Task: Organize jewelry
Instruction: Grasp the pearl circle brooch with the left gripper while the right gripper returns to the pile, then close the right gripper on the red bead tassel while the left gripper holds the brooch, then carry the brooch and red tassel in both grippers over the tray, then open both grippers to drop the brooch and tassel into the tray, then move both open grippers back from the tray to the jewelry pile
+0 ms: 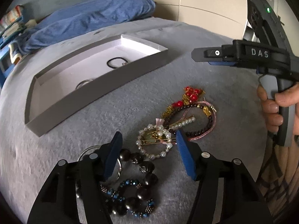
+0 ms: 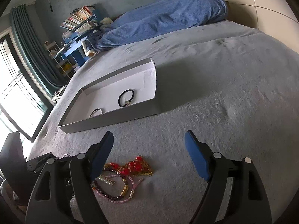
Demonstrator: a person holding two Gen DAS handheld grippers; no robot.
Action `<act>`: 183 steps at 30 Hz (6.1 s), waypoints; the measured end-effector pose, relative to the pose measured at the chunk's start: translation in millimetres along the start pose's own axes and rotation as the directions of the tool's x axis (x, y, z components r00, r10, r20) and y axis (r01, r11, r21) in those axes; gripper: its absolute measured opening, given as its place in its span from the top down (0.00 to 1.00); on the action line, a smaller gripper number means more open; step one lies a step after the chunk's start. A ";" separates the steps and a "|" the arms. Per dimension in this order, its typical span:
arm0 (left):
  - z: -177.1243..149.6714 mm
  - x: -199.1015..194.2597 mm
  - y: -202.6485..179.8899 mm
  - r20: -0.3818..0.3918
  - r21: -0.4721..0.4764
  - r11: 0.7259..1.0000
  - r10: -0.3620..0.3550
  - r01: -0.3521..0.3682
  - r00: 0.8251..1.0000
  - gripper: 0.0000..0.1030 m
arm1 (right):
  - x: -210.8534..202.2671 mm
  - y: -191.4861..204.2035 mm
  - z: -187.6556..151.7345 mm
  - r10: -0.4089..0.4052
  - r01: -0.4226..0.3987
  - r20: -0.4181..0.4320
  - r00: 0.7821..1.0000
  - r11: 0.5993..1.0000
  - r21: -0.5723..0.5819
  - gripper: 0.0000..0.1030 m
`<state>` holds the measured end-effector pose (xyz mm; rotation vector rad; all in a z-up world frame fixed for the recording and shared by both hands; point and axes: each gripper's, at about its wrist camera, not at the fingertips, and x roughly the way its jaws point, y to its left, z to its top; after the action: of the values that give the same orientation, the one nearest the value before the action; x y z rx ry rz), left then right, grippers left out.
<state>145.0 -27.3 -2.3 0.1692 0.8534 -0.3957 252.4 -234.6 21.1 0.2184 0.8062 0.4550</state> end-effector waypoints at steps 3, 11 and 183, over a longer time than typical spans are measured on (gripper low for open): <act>2.1 2.6 -0.4 -0.006 0.016 1.000 -0.016 0.016 1.000 0.60 | 0.0 2.3 -2.7 -0.005 0.005 -0.006 1.000 1.000 -0.015 0.25; 1.8 -15.6 3.2 0.054 0.000 1.000 -0.009 0.009 0.999 0.60 | 0.4 2.7 -5.4 -0.018 0.017 -0.017 1.000 0.999 -0.035 0.25; -14.9 -55.4 78.3 0.101 -0.311 0.948 0.109 -0.073 0.989 0.27 | 19.7 33.5 37.7 0.020 -0.017 0.032 0.999 0.996 -0.090 0.51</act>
<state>133.6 63.8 29.2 -0.1021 0.7770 -0.1798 281.7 -196.5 45.9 0.1495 0.7500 0.5032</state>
